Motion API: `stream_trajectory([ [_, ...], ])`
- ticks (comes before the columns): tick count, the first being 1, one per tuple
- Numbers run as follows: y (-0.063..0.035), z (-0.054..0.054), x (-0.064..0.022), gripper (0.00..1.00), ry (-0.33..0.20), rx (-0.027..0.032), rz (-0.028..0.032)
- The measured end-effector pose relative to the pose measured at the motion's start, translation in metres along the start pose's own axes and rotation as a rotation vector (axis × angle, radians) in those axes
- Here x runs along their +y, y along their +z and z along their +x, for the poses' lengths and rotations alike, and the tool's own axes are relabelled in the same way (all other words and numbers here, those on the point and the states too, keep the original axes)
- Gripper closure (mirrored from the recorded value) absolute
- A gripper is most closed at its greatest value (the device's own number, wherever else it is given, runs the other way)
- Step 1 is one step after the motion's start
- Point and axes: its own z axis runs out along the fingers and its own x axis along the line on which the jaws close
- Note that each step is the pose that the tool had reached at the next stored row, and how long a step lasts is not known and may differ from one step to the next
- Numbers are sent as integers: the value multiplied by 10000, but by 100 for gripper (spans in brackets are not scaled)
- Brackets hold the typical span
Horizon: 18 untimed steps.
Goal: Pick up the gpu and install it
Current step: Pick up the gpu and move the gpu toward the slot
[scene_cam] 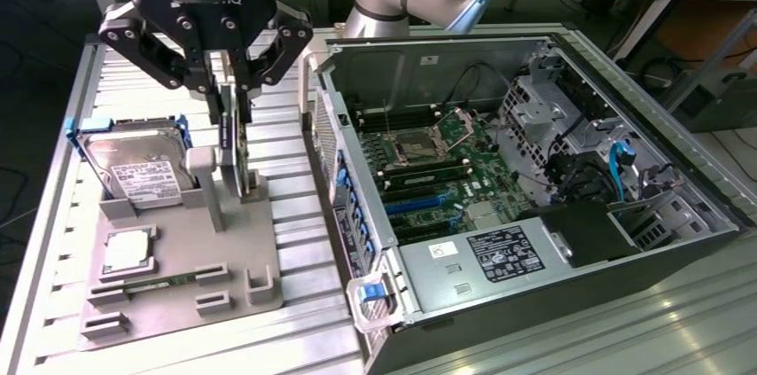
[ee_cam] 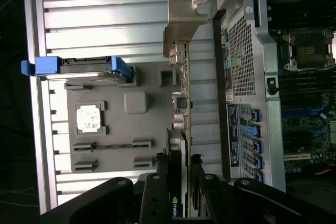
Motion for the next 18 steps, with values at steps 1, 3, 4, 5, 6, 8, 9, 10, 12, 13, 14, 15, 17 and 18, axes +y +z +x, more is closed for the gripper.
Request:
stream_trajectory([
  [1, -9, 0, 0, 73, 0, -1, -1],
  [3, -36, -1, 2, 73, 0, 0, 0],
  [4, -46, -1, 3, 73, 1, 0, 0],
  [5, -68, -2, 4, 73, 0, 0, 0],
  [6, -83, -2, 5, 73, 0, 0, 0],
  [8, -118, -2, 7, 73, 0, -1, -1],
  [9, -132, -3, 8, 73, 0, 0, 0],
  [10, -151, -3, 9, 73, 0, 0, 0],
  [12, -186, -4, 11, 73, 0, 0, 0],
  [13, -200, -4, 12, 73, 0, -1, -1],
  [14, -217, -4, 12, 73, 0, -1, -1],
  [15, -233, -5, 13, 73, 0, -1, -1],
  [17, -267, -5, 15, 73, 0, 0, 0],
  [18, -276, -5, 16, 73, 0, -1, -1],
])
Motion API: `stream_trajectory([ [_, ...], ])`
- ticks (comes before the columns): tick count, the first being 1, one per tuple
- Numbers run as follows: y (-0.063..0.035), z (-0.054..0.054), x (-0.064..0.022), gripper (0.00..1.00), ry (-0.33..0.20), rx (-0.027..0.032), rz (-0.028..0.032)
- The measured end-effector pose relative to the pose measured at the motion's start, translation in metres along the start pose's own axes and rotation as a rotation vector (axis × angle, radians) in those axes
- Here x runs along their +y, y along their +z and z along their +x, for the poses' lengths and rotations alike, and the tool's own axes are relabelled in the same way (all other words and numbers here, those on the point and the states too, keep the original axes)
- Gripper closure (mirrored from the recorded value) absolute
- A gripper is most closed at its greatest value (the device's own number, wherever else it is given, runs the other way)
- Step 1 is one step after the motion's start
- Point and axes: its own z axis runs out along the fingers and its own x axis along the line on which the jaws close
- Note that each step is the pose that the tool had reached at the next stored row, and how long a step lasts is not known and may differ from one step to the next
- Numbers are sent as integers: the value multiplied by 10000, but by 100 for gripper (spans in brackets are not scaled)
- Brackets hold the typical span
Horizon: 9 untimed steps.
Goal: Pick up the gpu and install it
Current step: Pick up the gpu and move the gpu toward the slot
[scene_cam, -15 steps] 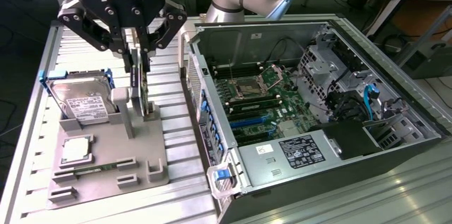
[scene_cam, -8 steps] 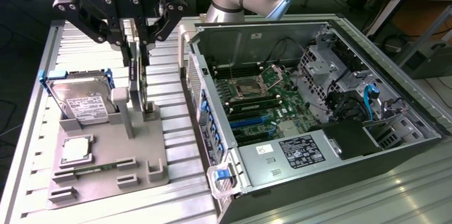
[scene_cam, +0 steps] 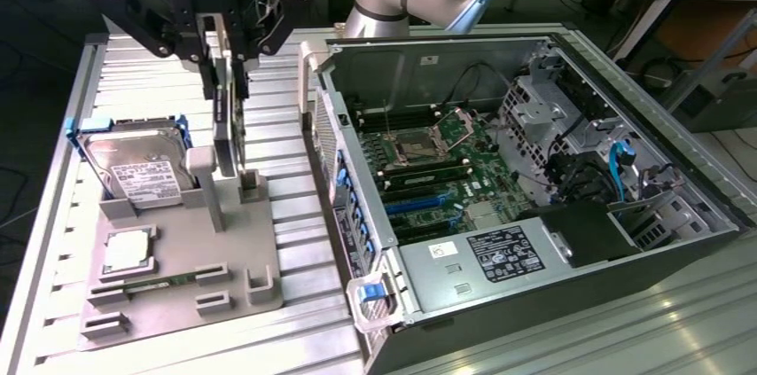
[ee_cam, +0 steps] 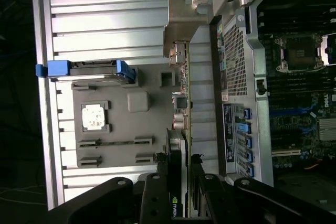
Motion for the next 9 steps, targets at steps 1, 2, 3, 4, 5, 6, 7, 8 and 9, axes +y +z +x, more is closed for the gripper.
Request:
stream_trajectory([
  [1, -8, 0, 0, 73, 0, 0, 0],
  [2, -17, -1, 1, 73, 0, 0, 1],
  [3, -24, -1, 1, 73, 0, 1, 1],
  [4, -27, -1, 2, 73, 0, 0, 1],
  [5, -33, -1, 2, 73, -1, 0, 1],
  [6, -38, -1, 2, 73, 0, 0, 0],
  [7, -39, -1, 2, 73, 0, 0, 0],
  [8, -39, -1, 2, 73, 0, 0, 0],
  [9, -39, -1, 2, 73, 0, 0, 0],
])
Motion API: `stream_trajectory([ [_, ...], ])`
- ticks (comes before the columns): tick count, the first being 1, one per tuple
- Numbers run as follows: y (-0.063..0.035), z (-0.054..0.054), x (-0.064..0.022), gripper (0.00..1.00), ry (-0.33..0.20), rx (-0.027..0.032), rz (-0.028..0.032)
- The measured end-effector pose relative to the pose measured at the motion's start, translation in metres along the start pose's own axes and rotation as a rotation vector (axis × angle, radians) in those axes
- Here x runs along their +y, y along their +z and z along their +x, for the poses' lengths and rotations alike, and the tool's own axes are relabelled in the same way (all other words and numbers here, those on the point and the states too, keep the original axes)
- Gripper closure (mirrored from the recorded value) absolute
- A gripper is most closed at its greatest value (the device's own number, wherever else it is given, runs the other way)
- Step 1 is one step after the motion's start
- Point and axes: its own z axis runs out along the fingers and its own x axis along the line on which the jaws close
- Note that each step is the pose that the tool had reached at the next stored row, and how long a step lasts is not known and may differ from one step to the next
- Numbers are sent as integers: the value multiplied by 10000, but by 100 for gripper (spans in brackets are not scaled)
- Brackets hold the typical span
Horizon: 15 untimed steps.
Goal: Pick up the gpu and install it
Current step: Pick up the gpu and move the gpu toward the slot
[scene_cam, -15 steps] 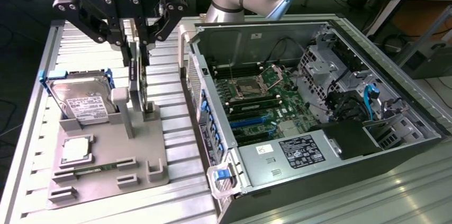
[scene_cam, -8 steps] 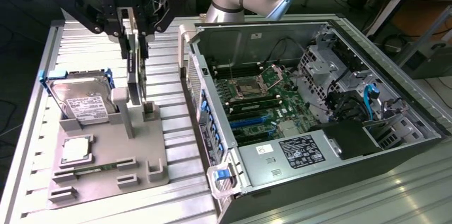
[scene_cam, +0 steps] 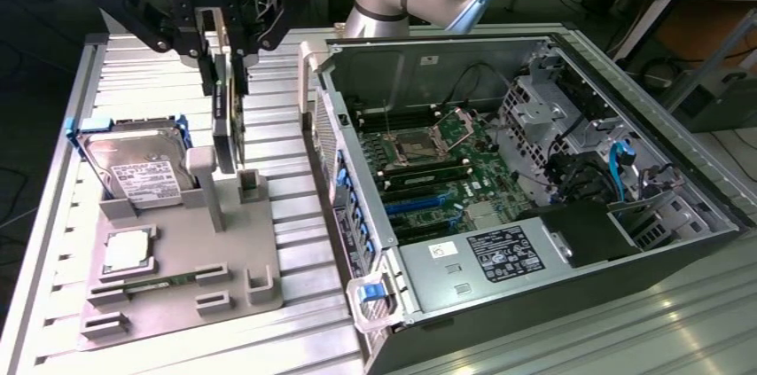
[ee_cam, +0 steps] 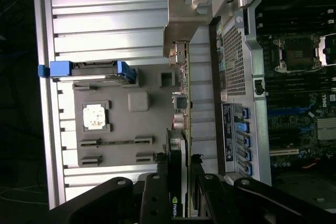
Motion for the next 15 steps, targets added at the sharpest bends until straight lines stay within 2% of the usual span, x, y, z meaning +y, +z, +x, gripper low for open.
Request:
stream_trajectory([
  [15, 3, -137, 9, 73, 0, -1, 11],
])
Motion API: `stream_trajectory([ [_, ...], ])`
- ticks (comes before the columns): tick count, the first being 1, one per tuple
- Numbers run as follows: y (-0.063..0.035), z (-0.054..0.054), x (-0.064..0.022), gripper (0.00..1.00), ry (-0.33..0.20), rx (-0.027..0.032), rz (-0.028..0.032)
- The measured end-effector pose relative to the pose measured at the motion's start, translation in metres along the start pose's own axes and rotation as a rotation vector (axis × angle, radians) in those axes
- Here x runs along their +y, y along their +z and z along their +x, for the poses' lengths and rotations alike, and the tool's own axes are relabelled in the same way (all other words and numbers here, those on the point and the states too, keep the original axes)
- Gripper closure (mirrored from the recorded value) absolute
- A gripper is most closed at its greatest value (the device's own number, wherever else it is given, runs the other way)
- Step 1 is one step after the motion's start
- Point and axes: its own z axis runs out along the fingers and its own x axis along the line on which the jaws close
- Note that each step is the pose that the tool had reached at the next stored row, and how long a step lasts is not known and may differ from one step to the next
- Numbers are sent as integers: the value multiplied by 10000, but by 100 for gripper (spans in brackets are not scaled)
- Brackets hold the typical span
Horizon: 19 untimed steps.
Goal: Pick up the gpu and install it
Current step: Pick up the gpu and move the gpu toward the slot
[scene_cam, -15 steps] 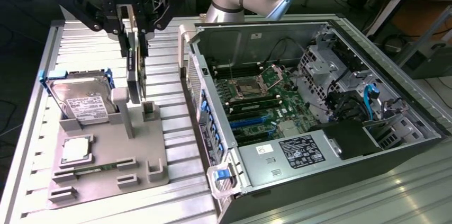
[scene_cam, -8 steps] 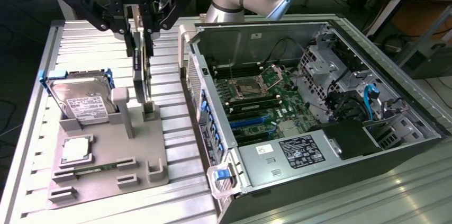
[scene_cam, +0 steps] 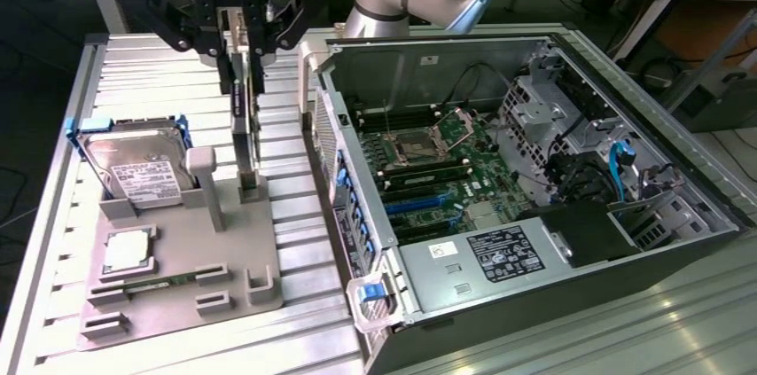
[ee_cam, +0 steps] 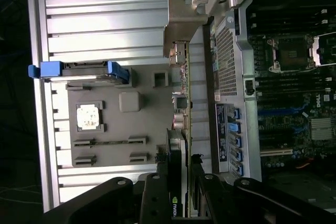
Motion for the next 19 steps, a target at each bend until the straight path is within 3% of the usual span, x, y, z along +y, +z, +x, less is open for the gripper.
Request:
stream_trajectory([
  [19, 3, -155, 10, 73, 0, -1, 27],
])
